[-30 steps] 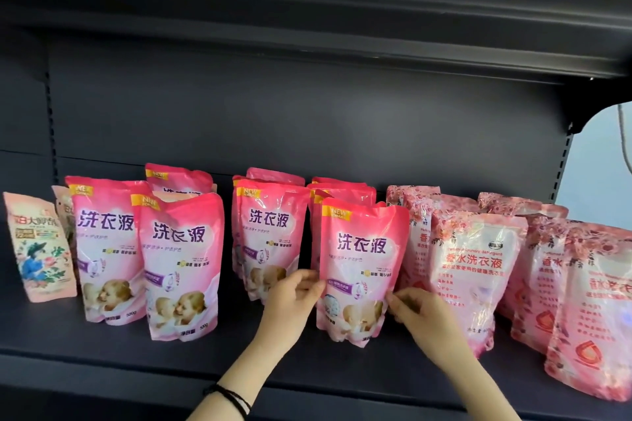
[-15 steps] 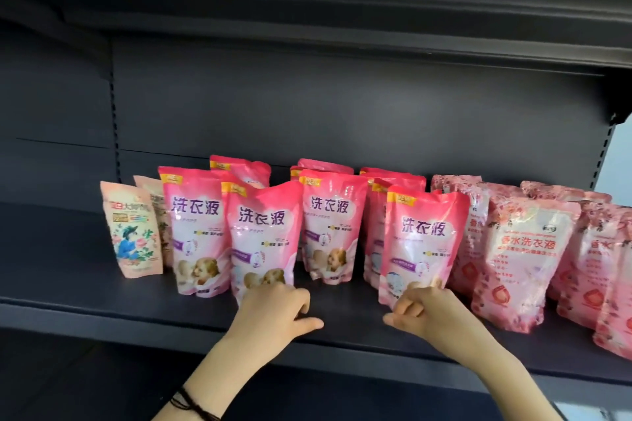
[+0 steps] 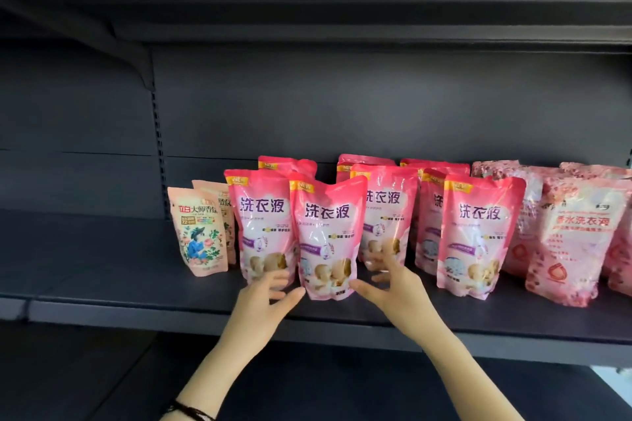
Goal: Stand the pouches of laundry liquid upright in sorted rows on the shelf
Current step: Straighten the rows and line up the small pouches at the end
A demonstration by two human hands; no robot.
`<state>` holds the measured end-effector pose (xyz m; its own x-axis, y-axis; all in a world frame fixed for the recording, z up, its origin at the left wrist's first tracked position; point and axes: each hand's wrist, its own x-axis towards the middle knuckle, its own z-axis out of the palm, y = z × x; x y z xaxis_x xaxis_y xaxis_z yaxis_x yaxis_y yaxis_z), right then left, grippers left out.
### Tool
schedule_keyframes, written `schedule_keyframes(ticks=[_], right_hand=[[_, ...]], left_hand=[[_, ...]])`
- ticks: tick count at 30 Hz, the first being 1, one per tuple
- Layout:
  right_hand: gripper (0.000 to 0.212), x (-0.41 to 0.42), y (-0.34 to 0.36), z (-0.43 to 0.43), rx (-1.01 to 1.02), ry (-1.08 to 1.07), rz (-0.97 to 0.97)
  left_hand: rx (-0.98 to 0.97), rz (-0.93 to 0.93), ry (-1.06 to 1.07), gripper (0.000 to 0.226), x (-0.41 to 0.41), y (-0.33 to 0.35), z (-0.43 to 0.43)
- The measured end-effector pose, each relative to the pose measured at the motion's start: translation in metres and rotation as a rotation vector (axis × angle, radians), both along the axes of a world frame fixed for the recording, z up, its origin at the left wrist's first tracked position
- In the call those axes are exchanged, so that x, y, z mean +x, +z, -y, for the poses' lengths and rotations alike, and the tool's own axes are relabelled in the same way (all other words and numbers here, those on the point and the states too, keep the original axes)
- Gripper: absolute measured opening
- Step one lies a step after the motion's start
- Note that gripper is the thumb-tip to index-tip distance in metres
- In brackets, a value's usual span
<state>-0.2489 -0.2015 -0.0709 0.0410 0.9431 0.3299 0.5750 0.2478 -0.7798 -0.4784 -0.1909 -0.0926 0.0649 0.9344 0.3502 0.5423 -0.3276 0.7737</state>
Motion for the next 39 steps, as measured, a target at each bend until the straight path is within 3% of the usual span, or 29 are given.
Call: schedule_keyframes(ticks=[6, 10, 22, 26, 39], right_hand=[[0.019, -0.021, -0.004, -0.039, 0.032, 0.029, -0.486], [0.011, -0.019, -0.014, -0.057, -0.01, -0.047, -0.68], [0.018, 0.051, -0.015, -0.058, 0.099, -0.208, -0.582], [0.012, 0.061, -0.012, -0.055, 0.073, -0.141, -0.551], [0.027, 0.055, -0.009, -0.072, -0.061, -0.039, -0.493]], left_hand=[[0.044, 0.168, -0.024, 0.046, 0.036, -0.007, -0.021], [0.096, 0.161, 0.081, 0.042, 0.046, -0.015, -0.037], [0.077, 0.132, -0.038, 0.039, 0.112, -0.01, -0.049], [0.063, 0.155, -0.076, 0.044, 0.126, -0.008, -0.057], [0.011, 0.086, -0.079, 0.047, 0.134, 0.0, -0.088]])
